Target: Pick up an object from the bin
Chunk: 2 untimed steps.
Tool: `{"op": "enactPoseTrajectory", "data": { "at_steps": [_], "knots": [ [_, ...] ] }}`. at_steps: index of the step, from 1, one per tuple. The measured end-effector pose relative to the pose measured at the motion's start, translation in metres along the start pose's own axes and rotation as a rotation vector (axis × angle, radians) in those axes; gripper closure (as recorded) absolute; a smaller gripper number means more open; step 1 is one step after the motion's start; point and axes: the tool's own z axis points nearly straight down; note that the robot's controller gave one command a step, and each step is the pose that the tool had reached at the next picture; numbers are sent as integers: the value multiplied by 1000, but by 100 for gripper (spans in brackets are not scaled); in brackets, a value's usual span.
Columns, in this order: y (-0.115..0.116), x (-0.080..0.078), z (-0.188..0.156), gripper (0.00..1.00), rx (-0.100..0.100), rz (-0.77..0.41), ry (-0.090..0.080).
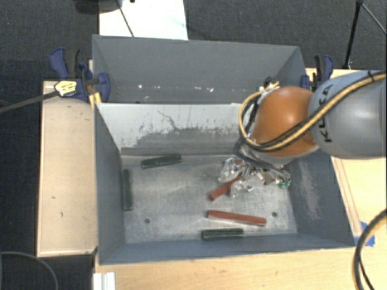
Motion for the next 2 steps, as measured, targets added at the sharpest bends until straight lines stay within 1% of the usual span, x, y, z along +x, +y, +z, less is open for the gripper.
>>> {"op": "enactPoseTrajectory", "data": {
  "at_steps": [2],
  "knots": [
    [0, 0, 0, 100, 0, 6, 0]
  ]
}}
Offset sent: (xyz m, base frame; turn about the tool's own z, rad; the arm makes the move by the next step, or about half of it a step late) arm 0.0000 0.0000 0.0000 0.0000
